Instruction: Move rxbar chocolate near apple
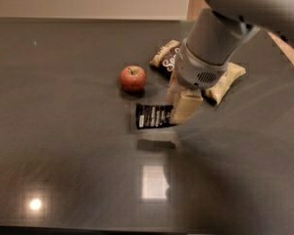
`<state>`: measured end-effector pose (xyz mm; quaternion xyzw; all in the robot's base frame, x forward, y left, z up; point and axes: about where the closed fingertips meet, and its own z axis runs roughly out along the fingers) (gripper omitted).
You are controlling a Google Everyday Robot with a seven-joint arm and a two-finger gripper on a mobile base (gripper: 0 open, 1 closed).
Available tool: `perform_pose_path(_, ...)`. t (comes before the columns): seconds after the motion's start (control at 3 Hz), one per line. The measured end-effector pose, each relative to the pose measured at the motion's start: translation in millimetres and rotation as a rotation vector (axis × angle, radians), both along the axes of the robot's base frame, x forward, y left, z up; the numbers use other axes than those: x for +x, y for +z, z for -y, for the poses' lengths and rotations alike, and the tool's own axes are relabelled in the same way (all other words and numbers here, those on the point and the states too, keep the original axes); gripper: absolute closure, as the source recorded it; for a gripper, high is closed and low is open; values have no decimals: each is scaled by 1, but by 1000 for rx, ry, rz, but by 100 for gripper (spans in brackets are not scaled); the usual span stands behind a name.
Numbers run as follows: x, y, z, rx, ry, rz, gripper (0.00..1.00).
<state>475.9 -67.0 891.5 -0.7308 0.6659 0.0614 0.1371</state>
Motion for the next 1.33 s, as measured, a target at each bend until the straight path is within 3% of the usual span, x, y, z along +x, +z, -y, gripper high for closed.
perform_pose_path(0.33, 48, -3, -4, 15, -63, 13, 100)
perform_pose_path(0.67, 80, -9, -6, 33, -103, 12, 100)
perform_pose_path(1.33, 105, -27, -6, 34, -131, -3, 57)
